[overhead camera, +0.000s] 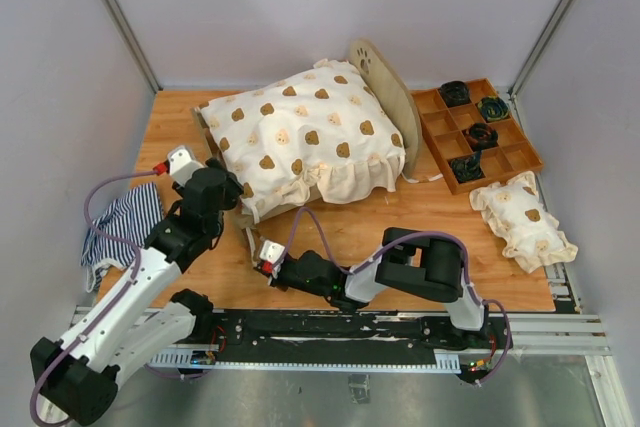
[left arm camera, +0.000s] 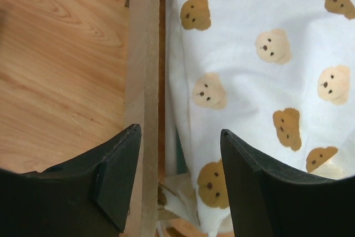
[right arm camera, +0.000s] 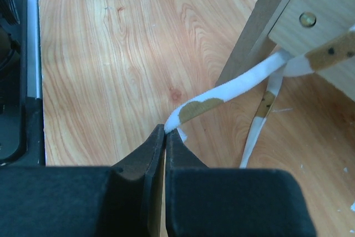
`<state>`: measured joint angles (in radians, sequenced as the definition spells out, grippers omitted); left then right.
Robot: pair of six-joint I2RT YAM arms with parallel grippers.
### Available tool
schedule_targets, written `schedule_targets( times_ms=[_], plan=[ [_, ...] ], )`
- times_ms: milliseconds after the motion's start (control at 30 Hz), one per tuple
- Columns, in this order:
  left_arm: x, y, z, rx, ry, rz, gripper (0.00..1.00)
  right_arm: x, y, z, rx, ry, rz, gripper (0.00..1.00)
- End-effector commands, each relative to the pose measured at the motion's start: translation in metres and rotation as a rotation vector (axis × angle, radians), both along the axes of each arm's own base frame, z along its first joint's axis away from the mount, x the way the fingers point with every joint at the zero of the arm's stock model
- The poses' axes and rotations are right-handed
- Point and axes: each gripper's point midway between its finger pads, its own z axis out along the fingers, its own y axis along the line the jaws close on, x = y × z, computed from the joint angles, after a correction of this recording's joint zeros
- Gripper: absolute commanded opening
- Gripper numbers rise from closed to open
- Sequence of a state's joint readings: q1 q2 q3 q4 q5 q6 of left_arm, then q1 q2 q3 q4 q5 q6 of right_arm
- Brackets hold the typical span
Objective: Set up the pet bed
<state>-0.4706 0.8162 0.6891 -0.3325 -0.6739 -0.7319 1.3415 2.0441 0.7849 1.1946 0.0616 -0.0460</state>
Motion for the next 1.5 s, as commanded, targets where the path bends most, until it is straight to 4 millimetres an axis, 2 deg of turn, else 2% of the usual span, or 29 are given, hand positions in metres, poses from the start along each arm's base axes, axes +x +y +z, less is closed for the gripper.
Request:
schedule_targets(
  times_ms=[0,33,67,200,333,400,533,633,733,900,1067,1100,1167,1233,1333,1400,1467],
  plan=[
    [-0.021,0.004,-0.006,-0.039,0.042,-0.016,0.64,-0.008,-0.010,-0.005,-0.026,0.074,-0.003,0.00],
    [-0.026,0.001,-0.006,-0.047,0.040,-0.044,0.65,-0.010,-0.013,-0.008,-0.046,0.083,0.000,0.01],
    [-0.030,-0.001,-0.006,-0.053,0.039,-0.070,0.66,-0.011,-0.016,-0.001,-0.045,0.086,0.001,0.02],
    [-0.046,-0.008,-0.017,-0.092,0.056,-0.135,0.68,-0.011,-0.035,0.003,-0.099,0.095,-0.020,0.07],
    [-0.052,-0.009,-0.028,-0.112,0.076,-0.143,0.68,0.001,-0.052,0.007,-0.194,0.068,-0.086,0.28],
    [-0.054,-0.009,-0.030,-0.117,0.072,-0.148,0.68,0.011,-0.057,0.008,-0.235,0.046,-0.115,0.34],
    [-0.057,-0.005,-0.027,-0.145,0.040,-0.127,0.68,0.027,-0.059,0.011,-0.275,0.007,-0.125,0.45],
    [-0.061,0.001,-0.026,-0.159,0.028,-0.088,0.68,0.039,-0.058,0.010,-0.301,-0.005,-0.136,0.47],
    [-0.062,0.006,-0.030,-0.172,0.030,-0.053,0.68,0.041,-0.048,0.003,-0.316,0.023,-0.116,0.47],
    [-0.063,0.000,-0.040,-0.200,0.054,-0.063,0.66,0.044,-0.036,-0.017,-0.322,0.050,-0.125,0.47],
    [-0.064,0.000,-0.034,-0.212,0.045,-0.067,0.65,0.052,-0.032,-0.029,-0.348,0.038,-0.154,0.45],
    [-0.064,0.000,-0.033,-0.212,0.043,-0.068,0.65,0.054,-0.033,-0.030,-0.355,0.025,-0.163,0.41],
    [-0.066,0.003,-0.032,-0.214,0.046,-0.050,0.63,0.056,-0.035,-0.029,-0.369,0.005,-0.169,0.24],
    [-0.067,0.004,-0.032,-0.212,0.056,-0.045,0.61,0.056,-0.037,-0.021,-0.352,-0.006,-0.171,0.02],
    [-0.072,0.002,-0.029,-0.219,0.072,-0.059,0.59,0.044,-0.040,0.009,-0.271,0.016,-0.130,0.00],
    [-0.076,-0.002,-0.025,-0.233,0.075,-0.090,0.59,0.031,-0.038,0.047,-0.178,0.047,-0.075,0.00],
    [-0.080,-0.010,-0.020,-0.255,0.071,-0.142,0.59,0.015,-0.036,0.072,-0.095,0.089,-0.006,0.00]
  ],
)
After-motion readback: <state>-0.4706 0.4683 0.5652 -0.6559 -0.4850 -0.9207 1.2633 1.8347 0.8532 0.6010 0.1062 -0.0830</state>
